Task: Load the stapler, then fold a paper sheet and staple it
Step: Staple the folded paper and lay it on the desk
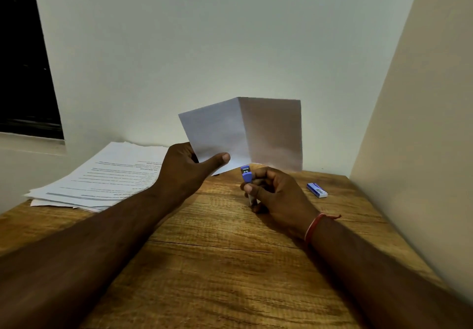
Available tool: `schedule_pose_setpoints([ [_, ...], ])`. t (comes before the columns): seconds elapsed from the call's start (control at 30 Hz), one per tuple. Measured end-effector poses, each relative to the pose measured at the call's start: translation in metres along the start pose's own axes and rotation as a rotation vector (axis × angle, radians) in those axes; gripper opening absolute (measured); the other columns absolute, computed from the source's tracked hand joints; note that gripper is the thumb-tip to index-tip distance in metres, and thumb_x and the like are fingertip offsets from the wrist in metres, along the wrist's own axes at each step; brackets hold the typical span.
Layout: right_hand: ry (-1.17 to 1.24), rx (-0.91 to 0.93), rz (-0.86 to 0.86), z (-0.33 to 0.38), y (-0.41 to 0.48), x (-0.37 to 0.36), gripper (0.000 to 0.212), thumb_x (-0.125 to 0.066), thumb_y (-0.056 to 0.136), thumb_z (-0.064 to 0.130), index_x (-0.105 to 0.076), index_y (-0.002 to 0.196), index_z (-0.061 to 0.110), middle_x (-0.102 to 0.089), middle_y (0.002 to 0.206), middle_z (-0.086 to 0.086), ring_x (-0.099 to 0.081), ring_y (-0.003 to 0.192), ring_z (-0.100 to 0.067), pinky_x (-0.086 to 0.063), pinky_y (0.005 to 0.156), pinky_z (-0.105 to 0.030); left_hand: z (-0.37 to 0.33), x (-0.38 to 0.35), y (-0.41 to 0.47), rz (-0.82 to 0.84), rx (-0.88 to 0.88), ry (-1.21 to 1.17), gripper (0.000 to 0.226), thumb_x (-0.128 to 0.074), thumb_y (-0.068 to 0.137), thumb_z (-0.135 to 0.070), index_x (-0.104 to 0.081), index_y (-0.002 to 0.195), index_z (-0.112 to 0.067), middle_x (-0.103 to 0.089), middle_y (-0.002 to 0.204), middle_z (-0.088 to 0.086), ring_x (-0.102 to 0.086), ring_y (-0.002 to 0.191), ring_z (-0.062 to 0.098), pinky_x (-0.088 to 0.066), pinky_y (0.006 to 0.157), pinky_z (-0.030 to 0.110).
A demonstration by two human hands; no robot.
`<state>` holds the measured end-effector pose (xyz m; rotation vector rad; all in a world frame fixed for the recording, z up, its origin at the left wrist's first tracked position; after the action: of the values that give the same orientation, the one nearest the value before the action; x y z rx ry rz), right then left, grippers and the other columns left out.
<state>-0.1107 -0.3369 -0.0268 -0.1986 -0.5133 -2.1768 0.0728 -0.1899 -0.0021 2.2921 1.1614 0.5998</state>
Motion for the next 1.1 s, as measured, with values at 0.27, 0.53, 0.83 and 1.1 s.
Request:
schedule_pose_setpoints([
  [0.27,-0.04,-0.006,-0.013,0.0003,-0.0003,-0.0003,0.02,-0.076,0.102,0.025,-0.075,0.122,0.027,-0.081,0.104,-0.001,-0.075,0.087,-0.01,-0.063,0.082,-0.03,0.0016,-0.0007,-0.0016,0.016,0.011,0.027,0.027,-0.093,0.087,-0.043,-0.086,0.096,-0.018,-0.086,0.09,0.0,-0.082,0.084,0.02,-0.066,0.08,0.044],
  [0.53,0.045,-0.094,0.015,-0.0009,-0.0035,-0.0018,0.023,-0.08,0.099,0.024,-0.071,0.118,0.034,-0.083,0.11,0.01,-0.077,0.101,-0.021,-0.067,0.092,-0.041,0.0019,-0.005,-0.0036,0.066,0.019,0.029,0.019,-0.093,0.087,-0.04,-0.085,0.093,-0.024,-0.085,0.09,-0.002,-0.081,0.083,0.016,-0.065,0.076,0.042],
  [0.83,-0.047,-0.08,-0.035,0.0011,-0.0039,-0.0002,0.018,-0.08,0.098,0.034,-0.072,0.113,0.036,-0.082,0.114,0.012,-0.075,0.11,-0.012,-0.06,0.092,-0.025,-0.0011,-0.0054,-0.004,0.08,0.002,-0.007,0.013,-0.095,0.087,-0.037,-0.083,0.091,-0.032,-0.086,0.093,-0.003,-0.082,0.083,0.015,-0.066,0.073,0.034],
  [1.1,-0.085,-0.075,-0.022,0.0034,-0.0041,-0.0025,0.022,-0.079,0.097,0.039,-0.07,0.116,0.035,-0.08,0.115,0.012,-0.073,0.111,-0.01,-0.057,0.094,-0.025,0.002,-0.0066,-0.0036,0.082,0.002,0.0,0.022,-0.094,0.088,-0.036,-0.087,0.096,-0.017,-0.085,0.088,0.004,-0.081,0.079,0.018,-0.06,0.069,0.029],
])
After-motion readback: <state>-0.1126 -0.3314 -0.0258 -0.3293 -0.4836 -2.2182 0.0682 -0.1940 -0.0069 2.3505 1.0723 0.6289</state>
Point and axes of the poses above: each hand's wrist, its own y-axis towards the middle knuckle, its own x-axis out of the back of the hand, z = x × y, the point moved 3 cm from there along y, towards the middle knuckle
